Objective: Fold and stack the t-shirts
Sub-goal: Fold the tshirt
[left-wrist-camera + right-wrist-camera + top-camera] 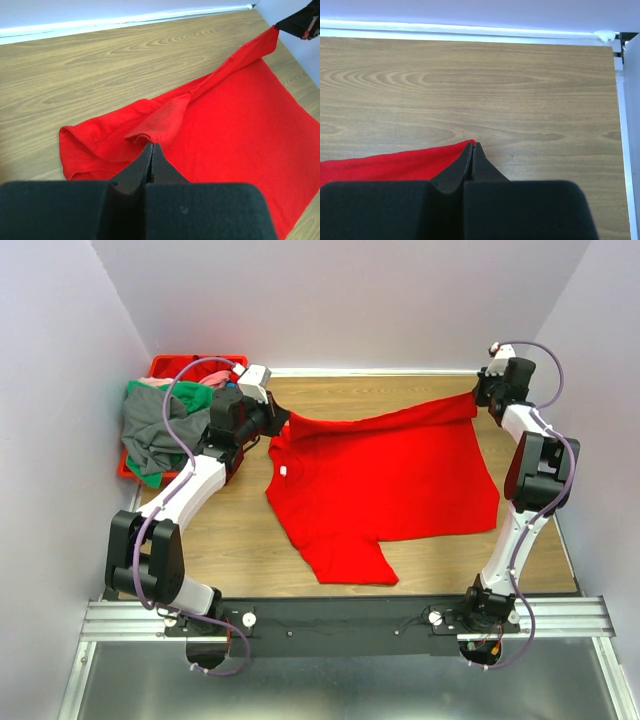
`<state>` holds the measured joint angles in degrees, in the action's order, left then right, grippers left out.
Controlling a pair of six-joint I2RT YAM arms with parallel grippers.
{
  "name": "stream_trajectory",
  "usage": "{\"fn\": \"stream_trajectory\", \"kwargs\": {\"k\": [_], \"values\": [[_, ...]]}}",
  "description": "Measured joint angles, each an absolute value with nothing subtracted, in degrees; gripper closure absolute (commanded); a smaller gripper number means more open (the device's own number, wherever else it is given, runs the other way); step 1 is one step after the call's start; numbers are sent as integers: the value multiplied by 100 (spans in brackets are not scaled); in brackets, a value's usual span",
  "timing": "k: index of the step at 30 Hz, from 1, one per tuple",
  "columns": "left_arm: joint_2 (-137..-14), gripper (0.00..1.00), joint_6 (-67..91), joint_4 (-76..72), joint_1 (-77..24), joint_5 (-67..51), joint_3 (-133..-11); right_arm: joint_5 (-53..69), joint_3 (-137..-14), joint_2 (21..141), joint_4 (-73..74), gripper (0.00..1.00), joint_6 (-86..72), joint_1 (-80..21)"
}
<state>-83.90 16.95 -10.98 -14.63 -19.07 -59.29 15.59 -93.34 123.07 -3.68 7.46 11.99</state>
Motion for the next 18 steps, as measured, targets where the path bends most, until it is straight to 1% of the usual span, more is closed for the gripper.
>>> {"fn": "stream_trajectory", "kwargs": {"k": [9,18], "values": [[-8385,100,1695,-1098,-1463,-2043,-5898,1553,-9118,12309,-379,100,867,1205],[-8313,100,1699,-1059,-1474,-2158,-5588,1551,-8761,12298,-379,100,908,1212]]}}
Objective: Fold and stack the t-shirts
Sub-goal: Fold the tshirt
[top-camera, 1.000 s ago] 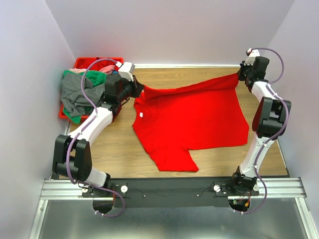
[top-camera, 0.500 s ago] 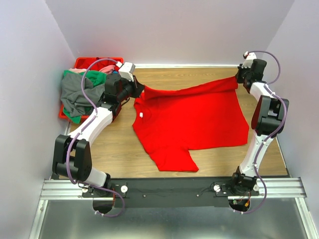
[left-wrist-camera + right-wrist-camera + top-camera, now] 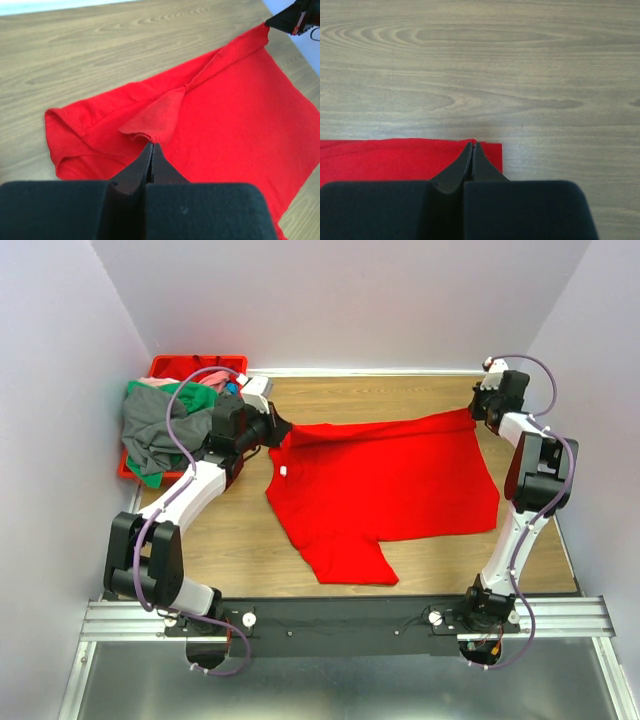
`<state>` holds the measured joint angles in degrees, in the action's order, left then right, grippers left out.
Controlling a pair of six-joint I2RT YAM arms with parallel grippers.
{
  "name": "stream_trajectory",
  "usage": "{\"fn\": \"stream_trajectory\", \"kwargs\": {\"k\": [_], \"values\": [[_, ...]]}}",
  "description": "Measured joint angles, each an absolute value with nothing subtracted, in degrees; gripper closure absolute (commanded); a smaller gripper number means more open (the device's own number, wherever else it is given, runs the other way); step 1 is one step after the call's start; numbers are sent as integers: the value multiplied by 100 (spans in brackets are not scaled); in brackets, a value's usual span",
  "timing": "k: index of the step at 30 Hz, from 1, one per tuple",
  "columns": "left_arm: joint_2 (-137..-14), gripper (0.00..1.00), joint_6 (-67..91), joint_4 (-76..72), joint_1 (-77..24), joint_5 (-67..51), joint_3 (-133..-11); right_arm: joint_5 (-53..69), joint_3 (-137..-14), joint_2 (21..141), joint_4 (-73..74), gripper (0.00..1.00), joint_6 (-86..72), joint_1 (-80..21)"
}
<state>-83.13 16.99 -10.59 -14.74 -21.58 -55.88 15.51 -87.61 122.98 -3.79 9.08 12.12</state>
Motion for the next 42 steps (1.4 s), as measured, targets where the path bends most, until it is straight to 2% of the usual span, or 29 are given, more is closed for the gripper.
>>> {"fn": "stream_trajectory", "kwargs": {"k": [37,42], "values": [[-7815,100,1695,-755,-1817,-2324,-4943,1479,-7310,11386,-493,99,1162,1411],[-7815,100,1688,-709,-1931,-2324,-4932,1441,-7172,11345,-491,96,1208,1439]]}}
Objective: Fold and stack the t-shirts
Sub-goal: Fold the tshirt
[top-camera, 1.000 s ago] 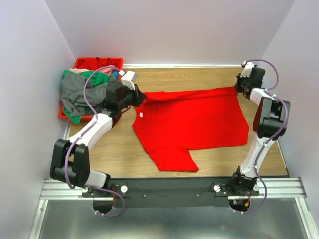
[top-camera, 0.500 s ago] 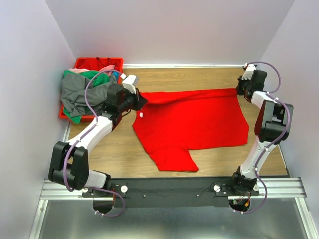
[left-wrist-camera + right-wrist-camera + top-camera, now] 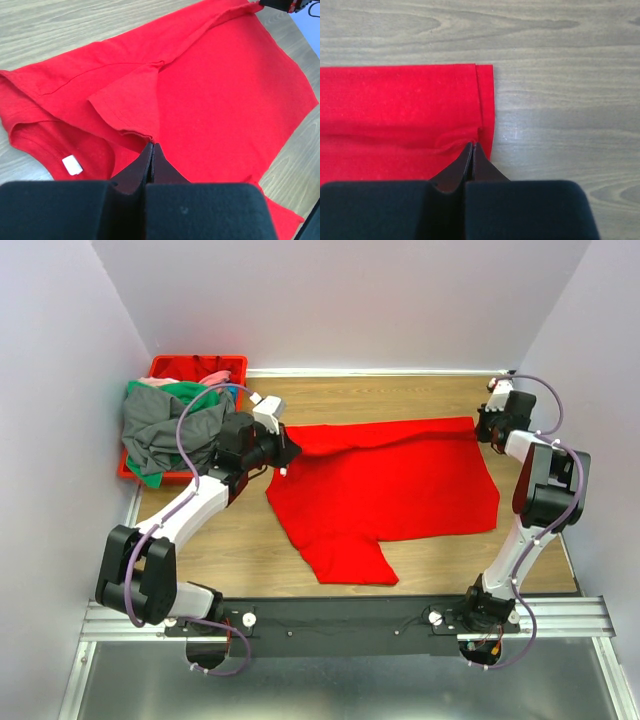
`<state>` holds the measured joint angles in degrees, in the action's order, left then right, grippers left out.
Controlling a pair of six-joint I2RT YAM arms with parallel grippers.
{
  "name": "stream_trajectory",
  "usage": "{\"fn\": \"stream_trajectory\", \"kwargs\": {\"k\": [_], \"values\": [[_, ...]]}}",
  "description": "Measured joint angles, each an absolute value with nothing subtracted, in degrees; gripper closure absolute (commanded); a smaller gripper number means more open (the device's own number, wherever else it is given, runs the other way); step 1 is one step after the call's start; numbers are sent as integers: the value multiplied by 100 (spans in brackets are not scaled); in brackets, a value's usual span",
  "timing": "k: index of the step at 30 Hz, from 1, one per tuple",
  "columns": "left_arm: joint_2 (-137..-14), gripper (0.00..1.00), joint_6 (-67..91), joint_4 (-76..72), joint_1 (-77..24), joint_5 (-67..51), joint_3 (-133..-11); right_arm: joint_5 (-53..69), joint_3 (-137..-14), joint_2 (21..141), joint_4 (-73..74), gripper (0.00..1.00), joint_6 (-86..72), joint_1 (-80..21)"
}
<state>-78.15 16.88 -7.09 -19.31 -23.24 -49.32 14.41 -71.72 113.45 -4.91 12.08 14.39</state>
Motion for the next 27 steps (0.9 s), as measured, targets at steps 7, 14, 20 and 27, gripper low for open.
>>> {"fn": "stream_trajectory", "kwargs": {"k": [7,14,20,27], "values": [[-7815,100,1651,-620,-1990,-2320,-4930,1417,-7070,11262,-491,94,1260,1468],[-7815,100,1645,-447,-1990,-2316,-4923,1334,-6976,11187,-493,67,1361,1507],[-7815,100,1599,-390,-2012,-2320,-4904,1227,-6801,11096,-491,33,1415,1542],[-7822,100,1559,-362,-2075,-2322,-4890,1288,-6420,10372,-467,25,1398,1588]]}}
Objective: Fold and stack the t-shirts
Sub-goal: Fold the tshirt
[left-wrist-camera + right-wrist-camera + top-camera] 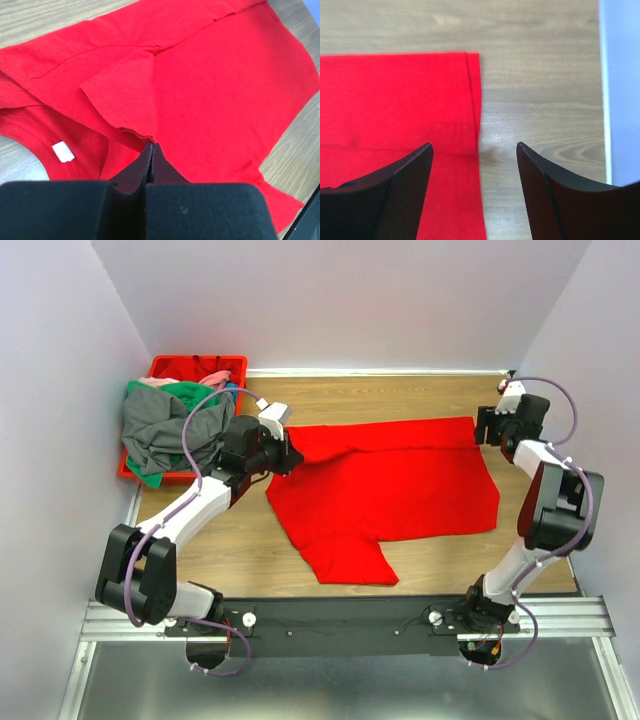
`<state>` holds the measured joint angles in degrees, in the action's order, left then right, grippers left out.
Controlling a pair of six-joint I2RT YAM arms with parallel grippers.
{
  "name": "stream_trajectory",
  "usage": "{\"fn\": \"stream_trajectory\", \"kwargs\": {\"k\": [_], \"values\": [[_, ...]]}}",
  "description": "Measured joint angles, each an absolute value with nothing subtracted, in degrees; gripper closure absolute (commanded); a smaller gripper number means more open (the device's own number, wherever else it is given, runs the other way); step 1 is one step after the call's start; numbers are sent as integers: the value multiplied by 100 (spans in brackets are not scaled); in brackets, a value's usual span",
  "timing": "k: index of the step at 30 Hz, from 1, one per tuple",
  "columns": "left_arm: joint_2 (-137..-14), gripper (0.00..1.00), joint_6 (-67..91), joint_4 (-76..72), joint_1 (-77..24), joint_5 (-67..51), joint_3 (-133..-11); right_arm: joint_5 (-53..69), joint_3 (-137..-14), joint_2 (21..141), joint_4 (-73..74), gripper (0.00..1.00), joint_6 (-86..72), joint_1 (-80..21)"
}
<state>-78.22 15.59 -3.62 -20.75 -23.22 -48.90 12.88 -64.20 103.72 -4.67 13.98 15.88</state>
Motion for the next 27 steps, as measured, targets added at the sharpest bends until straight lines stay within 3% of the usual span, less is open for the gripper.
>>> {"fn": "stream_trajectory", "kwargs": {"k": [4,6,7,10,11,12,14,23,27], "values": [[-7911,100,1535,-320,-2139,-2322,-4890,1538,-6191,9760,-484,25,1330,1588],[-8005,94,1520,-257,-2169,-2322,-4890,1664,-6112,9577,-480,23,1286,1588],[-8053,78,1518,-222,-2187,-2322,-4895,1787,-6045,9452,-456,21,1243,1588],[-8309,53,1463,152,-2276,-2309,-4919,2053,-5968,9212,-329,17,1157,1588],[-8381,40,1433,336,-2314,-2268,-4925,2171,-5953,9148,-272,16,1135,1588],[-8403,35,1400,513,-2355,-2169,-4928,2399,-5940,9056,-139,16,1100,1588],[-8364,32,1415,742,-2412,-2045,-4928,2703,-5927,8919,43,12,1068,1588],[-8512,31,1247,972,-2438,-1614,-5979,4539,-5752,8344,961,12,950,1588],[-9535,40,1192,932,-2421,-1444,-6967,4814,-5513,8130,1168,12,947,1588]]}}
